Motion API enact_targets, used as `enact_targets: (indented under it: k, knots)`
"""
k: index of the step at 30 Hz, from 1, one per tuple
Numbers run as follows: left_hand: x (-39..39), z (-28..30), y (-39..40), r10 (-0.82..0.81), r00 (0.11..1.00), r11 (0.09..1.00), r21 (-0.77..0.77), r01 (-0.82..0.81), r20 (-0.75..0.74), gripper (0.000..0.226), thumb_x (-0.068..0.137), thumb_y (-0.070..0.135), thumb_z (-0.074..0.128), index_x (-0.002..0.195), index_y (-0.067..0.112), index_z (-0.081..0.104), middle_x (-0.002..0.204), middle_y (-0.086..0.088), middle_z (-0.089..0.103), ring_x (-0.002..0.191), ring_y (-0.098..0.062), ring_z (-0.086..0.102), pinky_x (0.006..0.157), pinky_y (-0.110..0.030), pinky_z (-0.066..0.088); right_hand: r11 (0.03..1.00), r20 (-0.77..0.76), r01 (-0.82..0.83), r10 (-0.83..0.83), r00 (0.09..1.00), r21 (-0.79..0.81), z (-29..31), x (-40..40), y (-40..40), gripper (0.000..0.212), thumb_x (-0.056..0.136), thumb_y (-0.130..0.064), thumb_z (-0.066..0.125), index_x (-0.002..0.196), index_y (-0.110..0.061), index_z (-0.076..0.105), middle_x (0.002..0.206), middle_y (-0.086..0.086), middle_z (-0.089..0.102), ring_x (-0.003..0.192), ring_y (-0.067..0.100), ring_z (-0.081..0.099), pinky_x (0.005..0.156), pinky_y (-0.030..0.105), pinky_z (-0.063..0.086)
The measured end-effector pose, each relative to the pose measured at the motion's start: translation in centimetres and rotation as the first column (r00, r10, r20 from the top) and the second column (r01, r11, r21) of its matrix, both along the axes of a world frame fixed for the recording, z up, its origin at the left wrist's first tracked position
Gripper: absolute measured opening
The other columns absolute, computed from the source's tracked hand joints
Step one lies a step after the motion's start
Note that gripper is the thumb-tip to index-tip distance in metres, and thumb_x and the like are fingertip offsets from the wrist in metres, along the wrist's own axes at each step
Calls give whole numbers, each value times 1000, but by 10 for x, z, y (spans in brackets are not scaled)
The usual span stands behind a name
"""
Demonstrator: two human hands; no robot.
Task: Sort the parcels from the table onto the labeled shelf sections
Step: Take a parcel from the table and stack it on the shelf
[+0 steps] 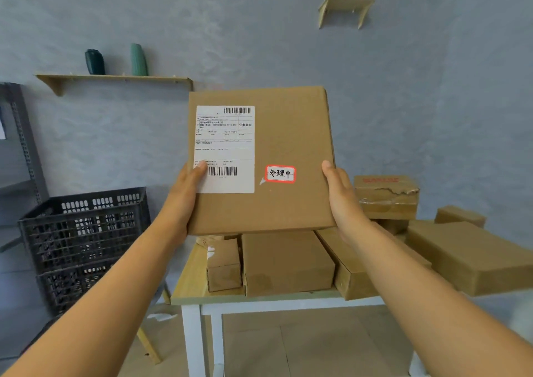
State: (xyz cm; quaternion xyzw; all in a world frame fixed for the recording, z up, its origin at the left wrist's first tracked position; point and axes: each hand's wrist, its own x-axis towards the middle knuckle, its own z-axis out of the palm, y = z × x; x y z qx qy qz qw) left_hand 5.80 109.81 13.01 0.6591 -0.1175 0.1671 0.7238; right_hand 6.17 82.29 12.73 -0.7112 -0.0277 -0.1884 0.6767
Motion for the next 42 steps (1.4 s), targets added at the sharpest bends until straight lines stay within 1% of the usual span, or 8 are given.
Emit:
enact_targets:
  k: [3,6,11,18,29,34,37,42]
  knots:
    - [9,-8,-23,-62,998,998,-15,61,-8,49,92,57,54,132,29,57,120,3,71,110,-21,68,90,-45,55,997,-10,83,-82,997,10,-10,-14,-23,55,91,-70,40,132,-33,50,119,-5,65,107,15,63,92,40,53]
    - [10,-14,-63,-110,994,994,-1,110,3,55,81,64,59,124,30,62,114,5,73,102,-18,71,80,-38,56,987,-9,158,-158,987,28,-17,-32,-59,52,92,-67,41,130,-33,52,107,-10,68,92,7,66,66,25,50]
    - [1,-23,-144,-234,972,972,15,234,12,38,92,55,57,120,31,65,108,11,75,95,-8,72,67,-21,55,948,-43,315,-314,949,42,-26,-78,-132,44,93,-66,40,125,-36,49,100,-17,64,86,2,65,64,21,50]
    - [-43,-26,-287,-458,888,886,60,459,-36,38,91,58,56,120,34,66,108,13,74,95,-9,72,73,-27,53,814,-74,580,-578,813,18,-44,-187,-248,35,97,-61,39,117,-34,50,91,-23,57,70,-11,59,51,7,41]
    - [-220,-59,-562,-749,645,654,-11,757,-148,43,92,56,57,123,28,65,109,6,75,103,-19,71,92,-41,54,595,-109,804,-800,590,-18,-52,-446,-446,58,96,-62,38,140,-25,46,124,1,62,107,18,62,98,42,49]
    - [-301,-72,-658,-825,533,542,4,840,-188,44,94,56,53,125,27,64,113,4,74,103,-20,70,92,-41,55,491,-137,871,-864,484,-17,-64,-546,-510,57,97,-61,39,139,-22,47,121,-2,61,100,11,61,81,32,48]
    - [-337,-67,-712,-851,491,501,-4,866,-186,41,94,52,55,126,28,64,109,6,75,95,-14,72,75,-29,57,434,-153,901,-891,428,-6,-65,-591,-546,56,97,-61,39,137,-22,47,114,-6,62,98,9,61,73,28,49]
    - [-393,-56,-814,-901,393,392,43,919,-182,44,91,55,57,127,29,62,110,6,74,95,-13,72,74,-27,57,329,-157,944,-931,329,25,-66,-657,-624,61,95,-65,38,139,-24,46,125,2,62,108,21,62,95,42,49]
